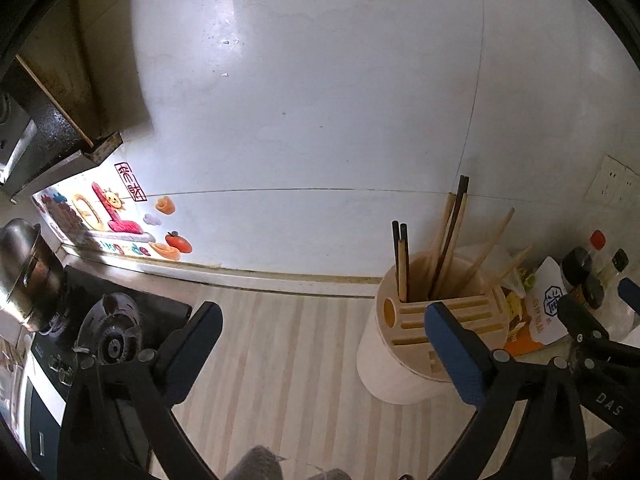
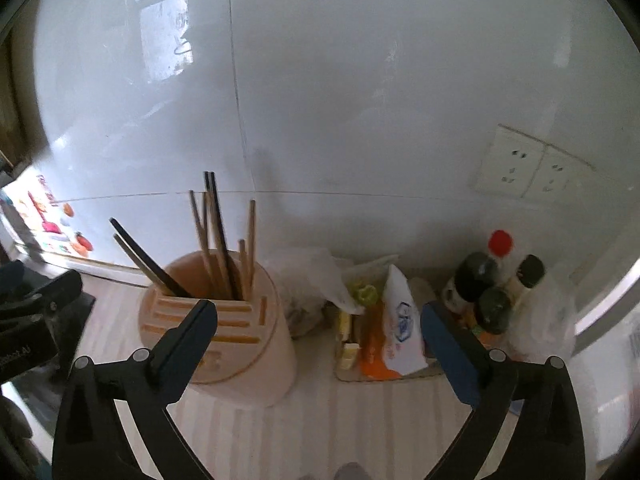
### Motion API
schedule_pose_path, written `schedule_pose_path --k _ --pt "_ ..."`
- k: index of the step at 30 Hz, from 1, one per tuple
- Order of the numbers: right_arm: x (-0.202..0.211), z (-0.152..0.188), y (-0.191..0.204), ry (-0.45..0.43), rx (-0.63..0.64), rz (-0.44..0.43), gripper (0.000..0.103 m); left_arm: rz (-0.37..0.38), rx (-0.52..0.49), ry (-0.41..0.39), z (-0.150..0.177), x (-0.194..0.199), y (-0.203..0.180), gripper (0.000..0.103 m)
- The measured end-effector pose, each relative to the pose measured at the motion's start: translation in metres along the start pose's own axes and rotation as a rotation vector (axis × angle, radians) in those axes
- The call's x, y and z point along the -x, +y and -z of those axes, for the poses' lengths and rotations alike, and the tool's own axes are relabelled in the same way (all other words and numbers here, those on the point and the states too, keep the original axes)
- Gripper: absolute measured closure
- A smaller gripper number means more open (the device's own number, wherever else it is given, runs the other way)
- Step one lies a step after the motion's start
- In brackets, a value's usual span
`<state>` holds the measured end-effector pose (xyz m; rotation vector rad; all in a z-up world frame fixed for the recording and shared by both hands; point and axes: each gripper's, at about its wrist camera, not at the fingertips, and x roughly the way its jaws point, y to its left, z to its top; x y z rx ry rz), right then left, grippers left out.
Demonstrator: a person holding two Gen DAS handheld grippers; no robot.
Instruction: Organize utensils
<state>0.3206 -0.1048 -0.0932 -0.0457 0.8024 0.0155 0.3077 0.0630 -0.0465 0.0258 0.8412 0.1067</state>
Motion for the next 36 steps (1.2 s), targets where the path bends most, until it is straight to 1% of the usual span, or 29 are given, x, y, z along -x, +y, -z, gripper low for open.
schedule_pose_path --k 5,8,11,15,20,25,28,30,34,36 --pt "0.012 0.007 0.001 -0.016 -0.008 0.039 0.000 0.022 -0.011 -0.013 0.006 0.006 0.000 0.000" --pt "0.022 0.008 -0.002 -0.031 -0.017 0.055 0.000 0.018 -0.007 -0.023 0.010 0.014 0.002 0.000" --pt "0.034 0.014 -0.004 -0.042 -0.029 0.063 0.000 0.016 -0.005 -0.047 0.017 0.031 0.004 0.000" --pt "0.059 0.024 -0.007 -0.073 -0.041 0.075 0.000 0.019 -0.002 -0.080 0.028 0.062 0.007 0.000" --pt "0.110 0.040 -0.016 -0.124 -0.060 0.079 0.000 0.018 -0.005 -0.131 0.051 0.113 0.008 0.000" --pt "0.170 0.062 -0.021 -0.167 -0.060 0.080 0.000 0.045 -0.001 -0.166 0.078 0.165 0.011 0.000" --pt "0.210 0.078 -0.021 -0.201 -0.053 0.097 0.000 0.060 0.001 -0.182 0.095 0.195 0.016 0.000" --pt "0.228 0.086 -0.022 -0.212 -0.054 0.100 0.000 0.073 -0.004 -0.197 0.105 0.214 0.018 0.000" --pt "0.273 0.107 -0.023 -0.241 -0.058 0.106 0.000 0.077 -0.005 -0.227 0.120 0.244 0.024 0.000" --pt "0.290 0.115 -0.023 -0.260 -0.064 0.111 0.000 0.085 -0.003 -0.231 0.128 0.257 0.028 0.000"
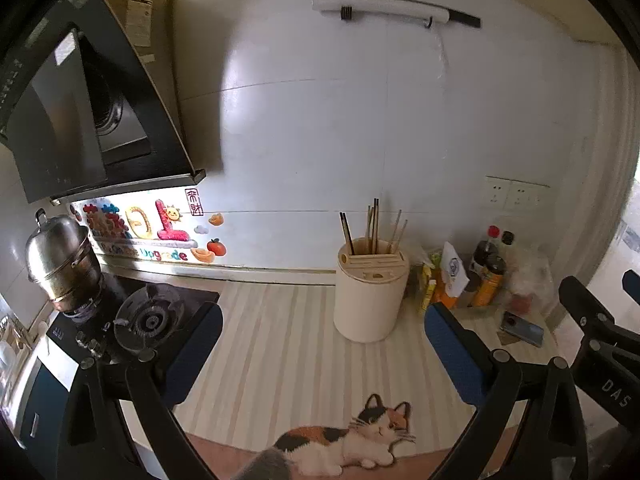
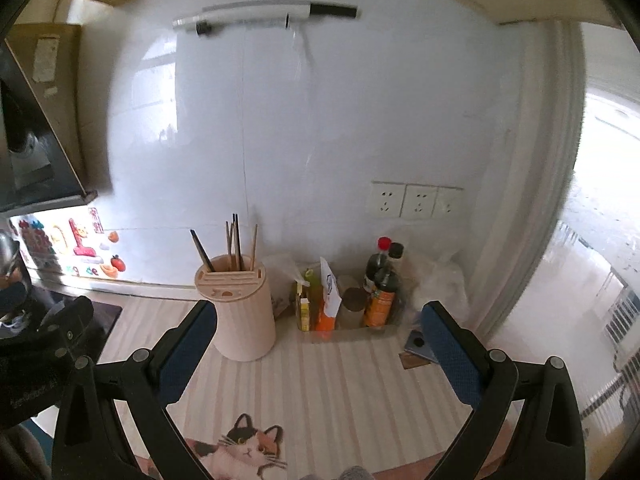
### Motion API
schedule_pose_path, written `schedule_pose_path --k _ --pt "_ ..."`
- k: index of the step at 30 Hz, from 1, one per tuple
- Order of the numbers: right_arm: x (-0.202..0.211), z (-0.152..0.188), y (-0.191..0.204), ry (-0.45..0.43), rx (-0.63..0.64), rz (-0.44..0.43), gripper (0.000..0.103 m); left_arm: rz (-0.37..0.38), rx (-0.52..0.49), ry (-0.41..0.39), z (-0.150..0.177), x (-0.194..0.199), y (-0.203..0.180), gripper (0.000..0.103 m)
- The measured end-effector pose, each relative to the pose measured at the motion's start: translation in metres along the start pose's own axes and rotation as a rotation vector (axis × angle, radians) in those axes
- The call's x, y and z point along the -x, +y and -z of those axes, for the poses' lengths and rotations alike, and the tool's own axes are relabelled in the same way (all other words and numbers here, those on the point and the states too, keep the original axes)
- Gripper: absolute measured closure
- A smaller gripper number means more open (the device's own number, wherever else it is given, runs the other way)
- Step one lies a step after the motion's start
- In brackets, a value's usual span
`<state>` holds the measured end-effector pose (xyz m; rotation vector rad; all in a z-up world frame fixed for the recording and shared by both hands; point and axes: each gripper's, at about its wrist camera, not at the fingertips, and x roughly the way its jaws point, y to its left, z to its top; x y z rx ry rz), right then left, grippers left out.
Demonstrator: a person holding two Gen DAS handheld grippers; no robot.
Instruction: Organize utensils
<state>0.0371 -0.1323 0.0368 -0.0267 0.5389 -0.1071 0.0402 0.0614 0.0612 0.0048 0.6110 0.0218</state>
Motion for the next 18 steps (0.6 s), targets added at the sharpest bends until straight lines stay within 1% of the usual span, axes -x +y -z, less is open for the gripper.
schedule_pose_path --k 3,7,11,15,18 --pt "0.027 0.006 -0.004 -0.018 -0.006 -0.003 0.000 -0.002 -0.012 -0.006 0.005 0.016 0.000 0.000" --pt "0.056 0.011 -0.008 -0.041 -0.006 -0.010 0.000 -0.010 0.005 -0.012 0.011 0.030 0.002 0.000" --pt "0.070 0.015 -0.013 -0.043 -0.016 -0.017 0.000 -0.017 0.017 0.011 0.014 0.036 0.003 0.000" --pt "0.074 0.016 -0.017 -0.039 -0.019 -0.017 0.000 -0.026 0.023 0.044 0.017 0.040 0.004 0.000" --pt "0.074 0.017 -0.018 -0.015 -0.015 -0.022 0.000 -0.031 0.023 0.063 0.018 0.042 0.004 0.000"
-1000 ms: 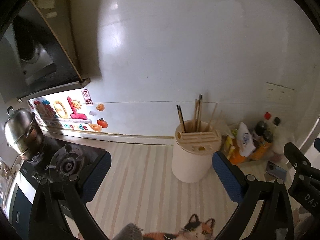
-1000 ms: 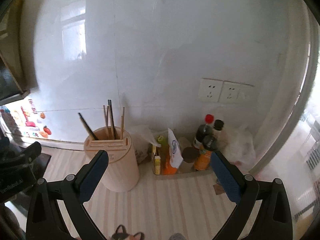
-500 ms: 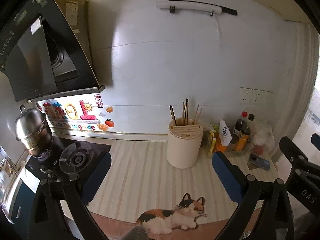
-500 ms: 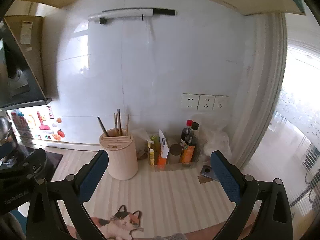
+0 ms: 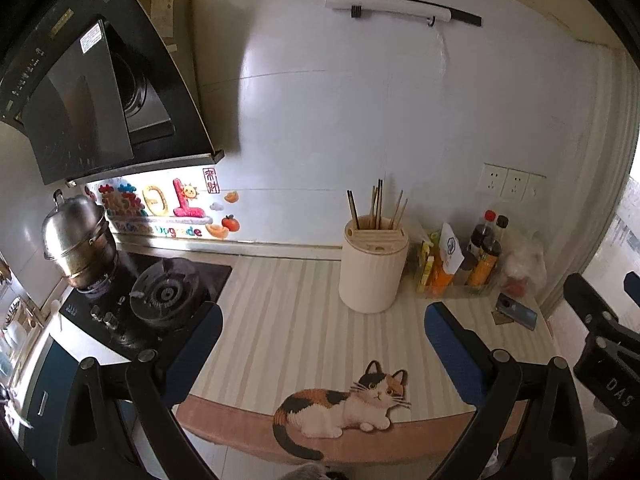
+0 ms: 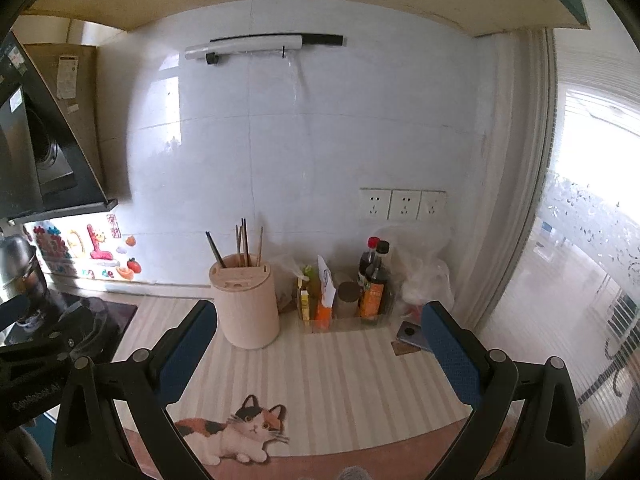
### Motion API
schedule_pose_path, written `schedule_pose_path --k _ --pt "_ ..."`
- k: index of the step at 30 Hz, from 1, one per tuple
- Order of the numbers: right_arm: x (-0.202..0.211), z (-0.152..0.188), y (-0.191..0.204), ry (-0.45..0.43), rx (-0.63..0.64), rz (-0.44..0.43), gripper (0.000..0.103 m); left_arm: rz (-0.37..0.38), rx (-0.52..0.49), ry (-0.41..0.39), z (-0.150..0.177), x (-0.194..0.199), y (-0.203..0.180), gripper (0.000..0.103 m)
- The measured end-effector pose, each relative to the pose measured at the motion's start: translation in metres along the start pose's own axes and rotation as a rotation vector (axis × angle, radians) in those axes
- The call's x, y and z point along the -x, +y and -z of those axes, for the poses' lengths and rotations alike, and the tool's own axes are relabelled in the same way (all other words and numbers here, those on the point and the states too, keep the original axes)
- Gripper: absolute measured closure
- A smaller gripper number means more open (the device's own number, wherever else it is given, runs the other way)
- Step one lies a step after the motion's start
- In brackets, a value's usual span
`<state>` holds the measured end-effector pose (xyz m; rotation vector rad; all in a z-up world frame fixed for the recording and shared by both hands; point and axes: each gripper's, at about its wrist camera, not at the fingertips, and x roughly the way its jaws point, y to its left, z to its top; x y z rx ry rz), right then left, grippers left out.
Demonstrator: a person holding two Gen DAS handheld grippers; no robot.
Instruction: Organize utensils
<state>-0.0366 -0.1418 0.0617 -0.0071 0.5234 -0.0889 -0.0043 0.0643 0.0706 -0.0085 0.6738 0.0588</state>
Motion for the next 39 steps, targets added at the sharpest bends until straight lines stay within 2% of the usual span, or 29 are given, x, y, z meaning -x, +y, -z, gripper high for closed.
schedule_pose_path --k 6,19,39 --pt "-0.009 0.000 0.002 0.043 0.023 -0.020 0.000 -0.013 -0.009 0.008 0.001 0.002 0.000 0.000" --pt "-0.011 0.000 0.003 0.057 0.028 -0.024 0.000 -0.026 0.004 0.038 0.006 -0.007 0.003 0.000" --pt "-0.025 0.004 0.001 0.089 0.033 -0.039 0.000 -0.033 0.004 0.043 0.005 -0.011 0.003 0.000"
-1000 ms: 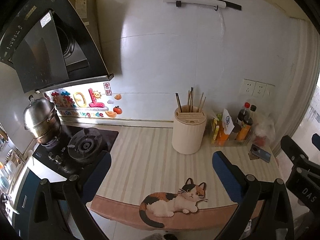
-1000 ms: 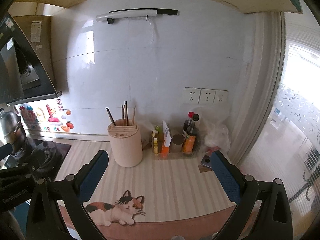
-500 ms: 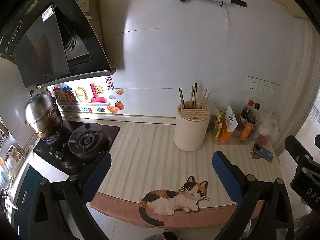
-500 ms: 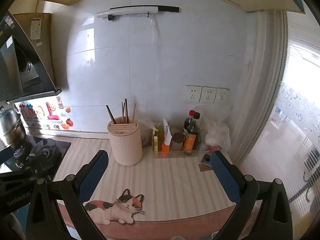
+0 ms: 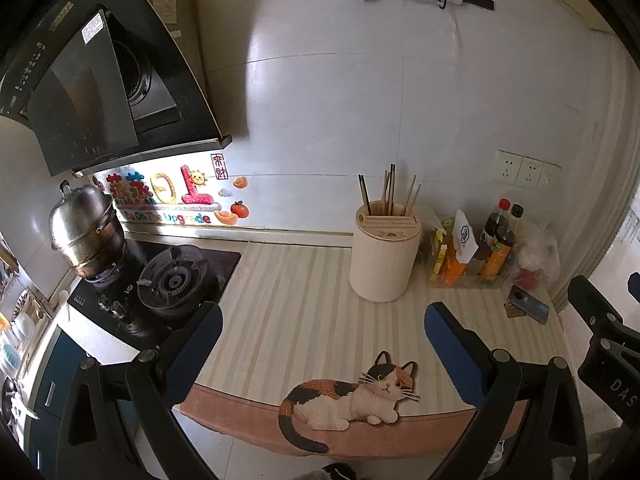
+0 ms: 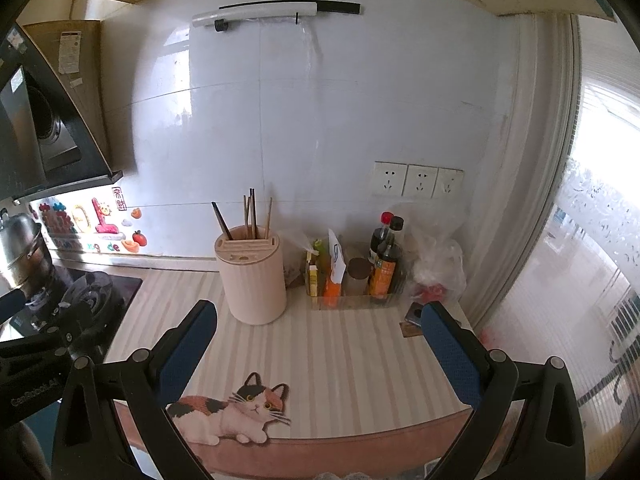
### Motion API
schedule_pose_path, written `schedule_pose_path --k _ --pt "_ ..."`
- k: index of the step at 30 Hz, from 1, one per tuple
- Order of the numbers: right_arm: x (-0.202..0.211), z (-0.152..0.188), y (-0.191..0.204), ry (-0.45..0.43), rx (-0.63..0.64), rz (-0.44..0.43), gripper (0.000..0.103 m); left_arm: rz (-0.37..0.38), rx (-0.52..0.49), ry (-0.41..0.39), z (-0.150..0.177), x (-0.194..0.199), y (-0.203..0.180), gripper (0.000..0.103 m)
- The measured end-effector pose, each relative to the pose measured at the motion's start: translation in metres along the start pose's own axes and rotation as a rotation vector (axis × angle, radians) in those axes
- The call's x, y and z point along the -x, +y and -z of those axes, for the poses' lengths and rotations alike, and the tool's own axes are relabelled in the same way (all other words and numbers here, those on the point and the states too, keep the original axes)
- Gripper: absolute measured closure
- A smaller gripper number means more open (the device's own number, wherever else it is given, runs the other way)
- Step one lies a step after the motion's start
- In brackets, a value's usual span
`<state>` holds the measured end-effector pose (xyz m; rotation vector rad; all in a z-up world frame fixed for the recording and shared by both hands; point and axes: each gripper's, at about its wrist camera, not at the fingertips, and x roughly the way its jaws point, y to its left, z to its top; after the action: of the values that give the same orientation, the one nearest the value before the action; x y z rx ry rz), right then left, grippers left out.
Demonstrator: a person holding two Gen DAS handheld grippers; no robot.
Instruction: Organize utensils
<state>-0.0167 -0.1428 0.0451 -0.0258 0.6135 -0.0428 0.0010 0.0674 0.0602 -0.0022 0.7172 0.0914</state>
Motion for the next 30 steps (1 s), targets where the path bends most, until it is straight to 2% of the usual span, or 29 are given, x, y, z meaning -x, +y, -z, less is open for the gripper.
schedule_pose_path --k 30 --pt "-0.0045 0.0005 -0.0020 0.007 -0.005 -0.004 0.000 0.006 -0.001 0.000 -0.0009 -0.0030 -0.0004 0.000"
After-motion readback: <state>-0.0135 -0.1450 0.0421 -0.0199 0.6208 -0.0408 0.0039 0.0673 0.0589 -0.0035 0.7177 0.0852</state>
